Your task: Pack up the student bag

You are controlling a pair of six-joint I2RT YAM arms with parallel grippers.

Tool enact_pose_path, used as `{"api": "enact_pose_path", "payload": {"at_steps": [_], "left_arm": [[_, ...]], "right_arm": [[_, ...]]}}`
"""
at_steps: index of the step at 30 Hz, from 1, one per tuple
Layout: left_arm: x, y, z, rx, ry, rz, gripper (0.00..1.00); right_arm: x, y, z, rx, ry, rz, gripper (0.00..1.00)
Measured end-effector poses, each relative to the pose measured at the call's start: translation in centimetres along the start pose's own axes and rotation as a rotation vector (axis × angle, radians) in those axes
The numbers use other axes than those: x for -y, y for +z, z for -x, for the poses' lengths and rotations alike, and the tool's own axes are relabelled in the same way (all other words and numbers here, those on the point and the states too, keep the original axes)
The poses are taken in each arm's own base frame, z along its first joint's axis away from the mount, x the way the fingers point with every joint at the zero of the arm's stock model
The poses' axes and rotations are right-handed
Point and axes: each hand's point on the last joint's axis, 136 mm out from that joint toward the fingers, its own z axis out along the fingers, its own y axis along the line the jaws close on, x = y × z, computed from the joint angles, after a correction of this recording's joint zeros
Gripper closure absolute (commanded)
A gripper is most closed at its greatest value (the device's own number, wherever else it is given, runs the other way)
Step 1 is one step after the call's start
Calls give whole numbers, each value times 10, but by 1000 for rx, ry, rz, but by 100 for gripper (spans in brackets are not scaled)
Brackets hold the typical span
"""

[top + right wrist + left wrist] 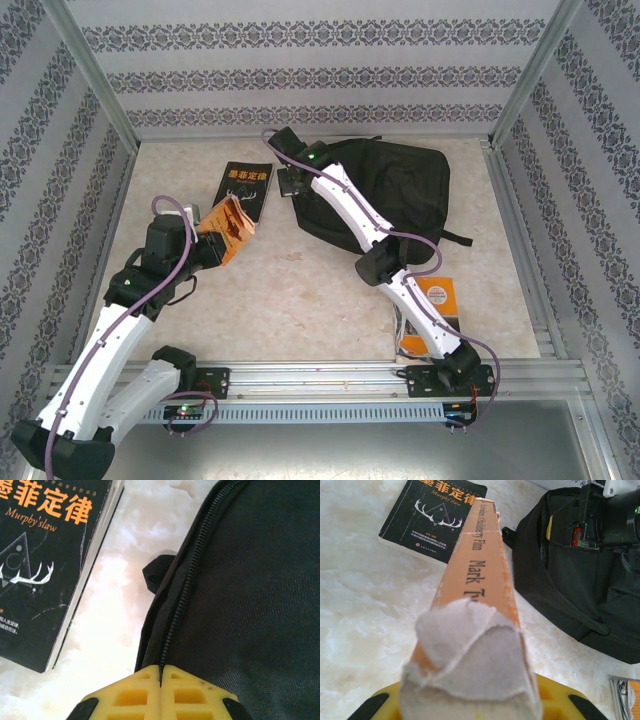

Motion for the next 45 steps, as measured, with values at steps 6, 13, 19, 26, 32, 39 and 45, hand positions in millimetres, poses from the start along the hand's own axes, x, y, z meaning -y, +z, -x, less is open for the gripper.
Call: {"api": "enact_pose_path", "payload": {"at_steps": [6, 13, 19, 26, 32, 39, 45], "left_arm": [[0, -1, 0, 3, 0, -1, 100], [0, -2, 1, 7, -1, -3, 100], [7, -8, 3, 8, -19, -34, 100], [29, -27, 23, 43, -16, -115, 100], [38, -25, 19, 3, -22, -158, 100], [42, -24, 15, -19, -24, -183, 100], [43, -18, 5, -53, -29, -200, 100]], "right_arm": [[1, -7, 0, -4, -28, -2, 100], [-6, -63, 5, 32, -125, 26, 100], [-14, -131, 0, 73, -214, 46, 100], [-16, -187, -8, 138, -309, -8, 100], [-11, -186, -25, 99, -402, -130, 100], [14, -158, -57, -24, -517, -316, 100], [59, -154, -95, -91, -491, -327, 100]]}}
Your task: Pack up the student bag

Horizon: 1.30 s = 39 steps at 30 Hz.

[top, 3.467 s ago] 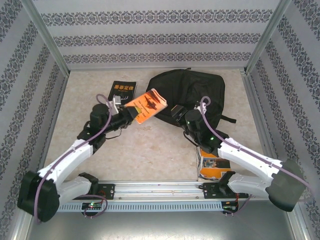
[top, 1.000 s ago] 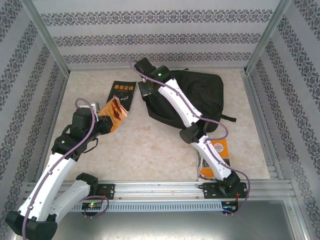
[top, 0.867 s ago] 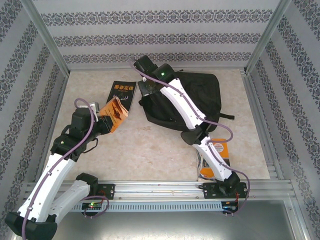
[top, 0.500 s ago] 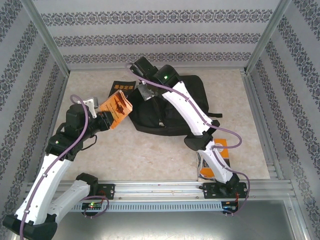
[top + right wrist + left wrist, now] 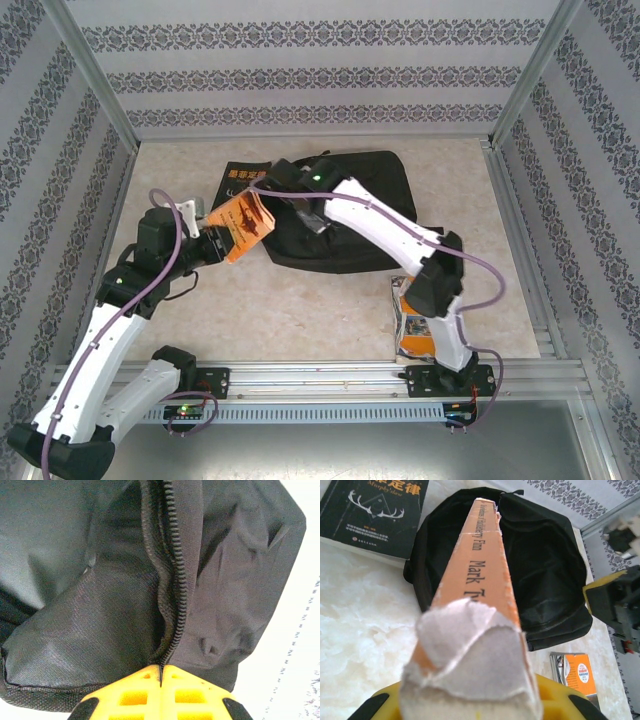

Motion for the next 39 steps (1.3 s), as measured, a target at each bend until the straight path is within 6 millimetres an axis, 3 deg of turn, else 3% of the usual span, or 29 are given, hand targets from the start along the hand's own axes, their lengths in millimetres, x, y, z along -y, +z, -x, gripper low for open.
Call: {"api": "enact_pose_path", "payload": {"at_steps": [5, 11, 15, 20, 26, 39], "left_arm": [[5, 13, -9, -44, -29, -53, 100], [18, 47, -14, -122, -109, -152, 100], [18, 74, -29, -181, -190, -206, 100], [23, 92, -51, -239, -258, -248, 100], [40, 105, -57, -251, -251, -299, 100], [43, 134, -75, -277, -247, -262, 100]], "right_arm": [[15, -14, -23, 113, 200, 251, 100], [19, -62, -16, 295, 336, 560, 100], [23, -70, -14, 322, 425, 700, 100], [29, -72, -8, 325, 518, 808, 100], [25, -86, 2, 346, 558, 910, 100], [31, -99, 9, 356, 603, 972, 100]]}}
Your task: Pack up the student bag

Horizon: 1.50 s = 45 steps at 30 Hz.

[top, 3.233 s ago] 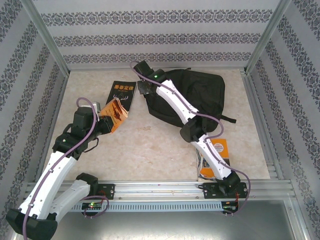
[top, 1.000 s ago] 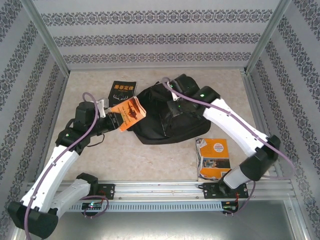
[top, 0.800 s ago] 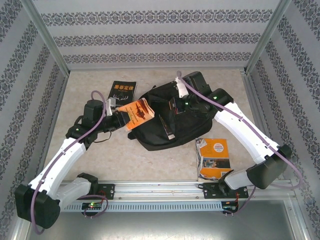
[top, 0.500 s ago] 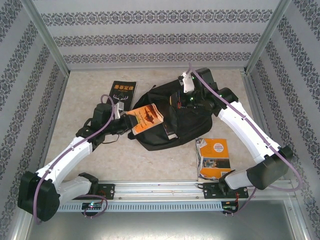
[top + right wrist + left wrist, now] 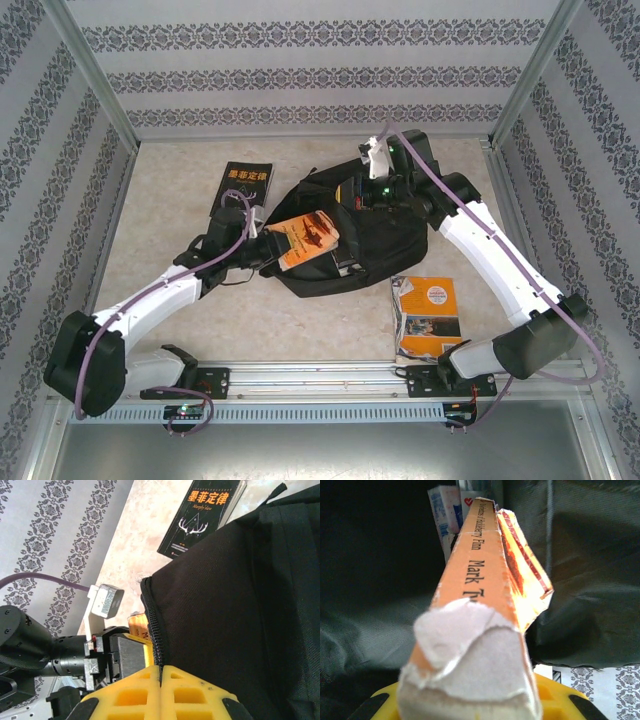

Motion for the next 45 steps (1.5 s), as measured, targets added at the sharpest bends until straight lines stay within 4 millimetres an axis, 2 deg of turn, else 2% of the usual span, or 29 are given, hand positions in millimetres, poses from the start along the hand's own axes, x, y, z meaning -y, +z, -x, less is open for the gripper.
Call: {"api": "enact_pose_path", "payload": {"at_steps": [16, 23, 28, 36, 40, 45], "left_arm": [[2, -5, 4, 31, 8, 9, 100], [9, -17, 6, 59, 22, -2, 100], [5, -14, 5, 52, 17, 4, 100], [-5, 14, -7, -13, -4, 28, 100], [7, 35, -10, -39, -4, -9, 100], [27, 57, -2, -22, -18, -101, 100]], "right_arm": [[7, -5, 6, 12, 23, 0, 100], [9, -11, 10, 32, 28, -3, 100], [7, -11, 9, 27, 31, 10, 100], [4, -10, 8, 26, 49, 38, 100], [4, -10, 8, 28, 59, 43, 100], [1, -10, 11, 36, 70, 57, 100]]}}
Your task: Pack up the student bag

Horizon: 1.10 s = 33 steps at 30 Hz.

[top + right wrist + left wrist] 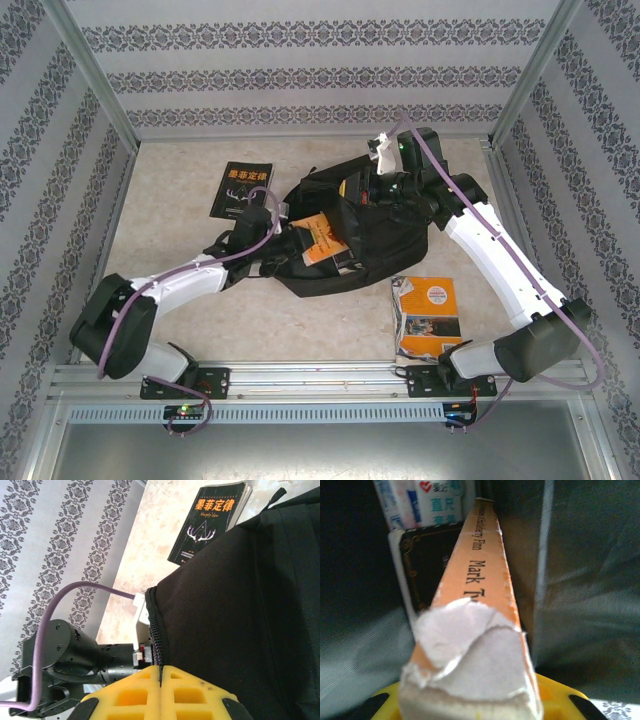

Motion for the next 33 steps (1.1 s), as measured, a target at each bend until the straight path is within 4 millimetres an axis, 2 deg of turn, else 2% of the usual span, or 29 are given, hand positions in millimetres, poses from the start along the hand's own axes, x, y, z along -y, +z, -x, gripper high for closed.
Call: {"api": "enact_pose_path", "payload": {"at_steps": [8, 13, 14, 15, 18, 19, 22, 27, 29, 33], "left_arm": [[7, 38, 10, 15, -32, -80, 100], [10, 68, 18, 16, -49, -115, 99], [11, 73, 19, 17, -49, -117, 95], [14, 78, 20, 18, -46, -122, 87], [21, 94, 23, 23, -42, -130, 53], [22, 99, 23, 20, -48, -131, 45], [21, 108, 22, 10, -71, -128, 30], [23, 104, 19, -5, -80, -119, 17], [24, 96, 15, -12, -76, -115, 13], [30, 66, 8, -23, -44, -104, 10]], "right_arm": [[-6, 1, 5, 15, 25, 29, 100], [-7, 6, 11, 27, 41, 40, 100], [-7, 7, 11, 28, 40, 42, 100], [-7, 8, 12, 30, 40, 43, 100], [-6, 12, 11, 23, 41, 40, 100], [-5, 12, 11, 25, 39, 36, 100], [-1, 12, 14, 38, 32, 16, 100], [8, 9, 20, 67, 14, -21, 100], [13, 6, 23, 83, 4, -42, 100], [30, 0, 23, 108, 2, -94, 100]]}}
